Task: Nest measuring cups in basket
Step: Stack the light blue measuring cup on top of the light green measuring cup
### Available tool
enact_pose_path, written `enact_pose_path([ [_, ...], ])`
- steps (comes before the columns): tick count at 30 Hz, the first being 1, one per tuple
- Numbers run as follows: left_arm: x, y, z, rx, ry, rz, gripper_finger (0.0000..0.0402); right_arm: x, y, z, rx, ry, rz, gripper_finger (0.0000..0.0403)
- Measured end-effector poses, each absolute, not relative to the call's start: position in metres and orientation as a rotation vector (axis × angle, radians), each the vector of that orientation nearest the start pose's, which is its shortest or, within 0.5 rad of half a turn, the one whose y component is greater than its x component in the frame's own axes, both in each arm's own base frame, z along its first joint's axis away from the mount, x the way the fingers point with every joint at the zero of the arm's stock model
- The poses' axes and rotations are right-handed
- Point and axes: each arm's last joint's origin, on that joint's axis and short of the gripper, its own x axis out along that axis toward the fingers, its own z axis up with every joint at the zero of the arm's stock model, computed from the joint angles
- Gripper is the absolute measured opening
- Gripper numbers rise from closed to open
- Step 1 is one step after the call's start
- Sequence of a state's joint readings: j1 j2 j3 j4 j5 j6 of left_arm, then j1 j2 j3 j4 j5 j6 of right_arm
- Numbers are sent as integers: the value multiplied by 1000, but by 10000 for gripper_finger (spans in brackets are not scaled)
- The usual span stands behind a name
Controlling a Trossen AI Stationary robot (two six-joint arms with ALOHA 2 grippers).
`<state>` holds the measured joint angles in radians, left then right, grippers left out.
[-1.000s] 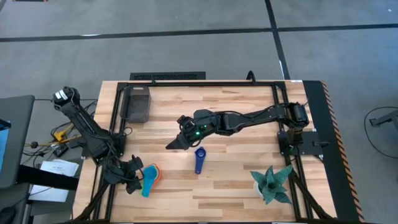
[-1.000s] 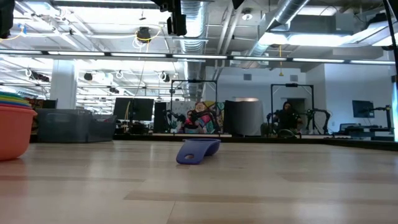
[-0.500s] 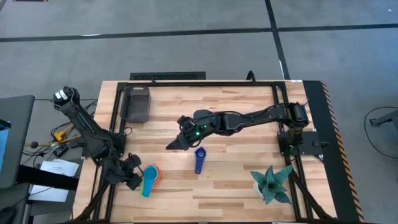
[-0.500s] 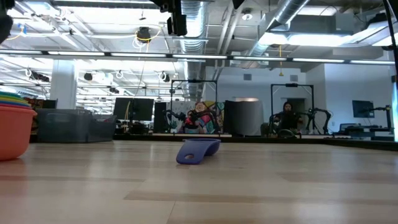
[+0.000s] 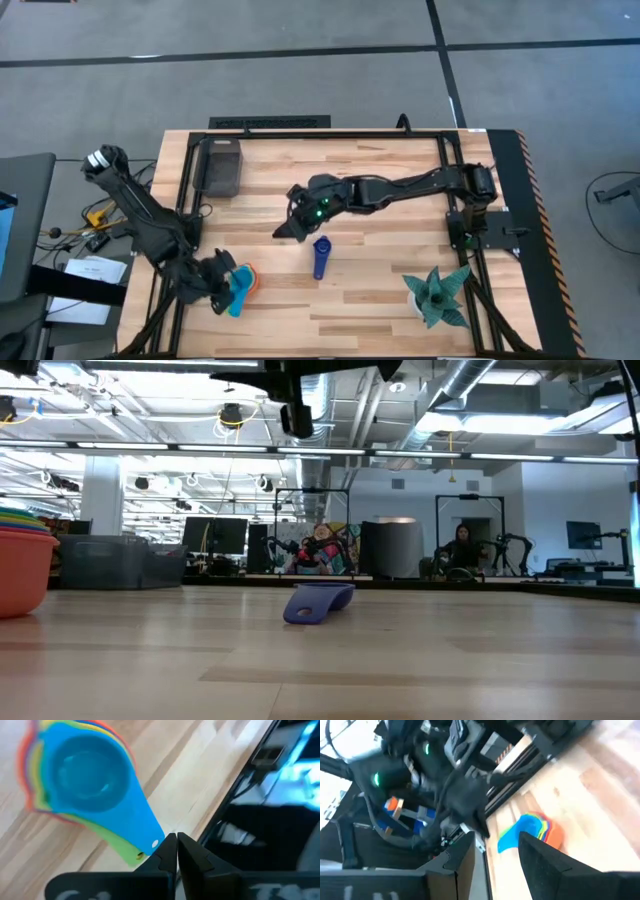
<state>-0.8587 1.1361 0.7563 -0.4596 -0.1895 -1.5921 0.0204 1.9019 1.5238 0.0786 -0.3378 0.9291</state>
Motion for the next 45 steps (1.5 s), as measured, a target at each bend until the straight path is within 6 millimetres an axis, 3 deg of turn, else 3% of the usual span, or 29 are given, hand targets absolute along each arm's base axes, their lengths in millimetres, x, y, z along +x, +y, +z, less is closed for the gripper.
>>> enact_pose_path([
  [12, 208, -207, 245, -574, 1151, 168, 0, 442, -19, 298, 928, 396, 128, 135],
  [18, 226, -220, 234, -468, 1224, 201, 0, 441, -26, 297, 934, 393, 115, 123],
  [27, 227, -224, 215, -446, 1338, 215, 0, 441, -29, 297, 935, 393, 113, 122],
  [36, 216, -216, 214, -382, 1466, 290, 0, 441, -28, 297, 937, 402, 124, 123],
  [45, 221, -218, 222, -405, 1422, 277, 0, 441, -28, 297, 937, 405, 130, 119],
])
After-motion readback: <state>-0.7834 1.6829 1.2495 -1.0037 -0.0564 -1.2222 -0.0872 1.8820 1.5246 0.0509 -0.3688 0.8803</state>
